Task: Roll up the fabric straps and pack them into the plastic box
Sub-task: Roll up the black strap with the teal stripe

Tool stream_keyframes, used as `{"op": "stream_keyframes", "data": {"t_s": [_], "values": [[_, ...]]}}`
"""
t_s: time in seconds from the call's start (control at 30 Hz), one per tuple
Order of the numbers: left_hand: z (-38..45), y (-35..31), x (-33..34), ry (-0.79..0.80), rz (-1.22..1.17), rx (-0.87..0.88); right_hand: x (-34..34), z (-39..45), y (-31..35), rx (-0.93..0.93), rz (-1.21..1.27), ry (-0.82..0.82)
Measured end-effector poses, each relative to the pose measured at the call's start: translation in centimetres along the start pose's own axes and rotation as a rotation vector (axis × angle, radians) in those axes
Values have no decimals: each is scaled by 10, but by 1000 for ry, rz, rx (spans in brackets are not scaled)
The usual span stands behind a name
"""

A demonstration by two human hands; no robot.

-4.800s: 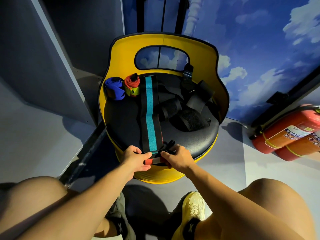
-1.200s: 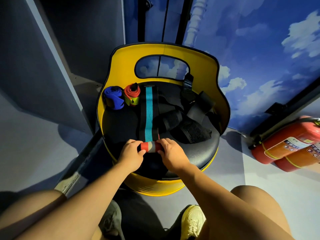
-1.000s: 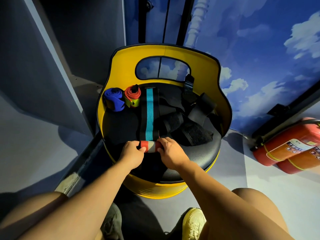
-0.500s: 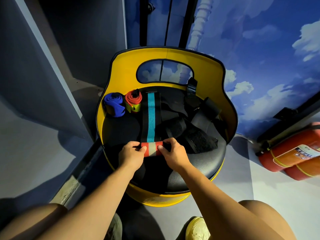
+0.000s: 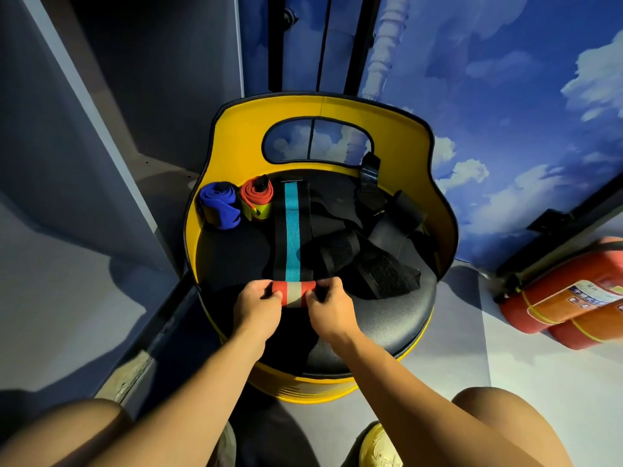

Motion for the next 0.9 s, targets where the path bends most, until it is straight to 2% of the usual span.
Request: {"op": "stream_keyframes", "data": {"t_s": [0.27,0.37,0.5,0.6,0.73,0.9], "values": [[-3,-8,-13,-52,155,63,-4,8,3,-14,-199,50],[4,-18,-13,-78,195,77,-4,19,1,-35,-233,14],[8,-22,-10,-125,173,111,-6,24,12,-227,-299,-146],[8,-24,-8,-138,229,139,-7,22,16,-342,-353,-173],[4,-25,-1,-71,353,201,-3,12,16,-407,-392,-87],[1,-10,7,41,418,219,1,2,16,-397,-296,134]]}}
Point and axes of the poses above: each hand's wrist, its own z-axis towards the middle knuckle, its own x-axis out of the palm, y = z × x, the point moved 8 cm from there along z, towards the middle knuckle, and after that the axes turned 12 degrees about -x, right-handed, at the moved point
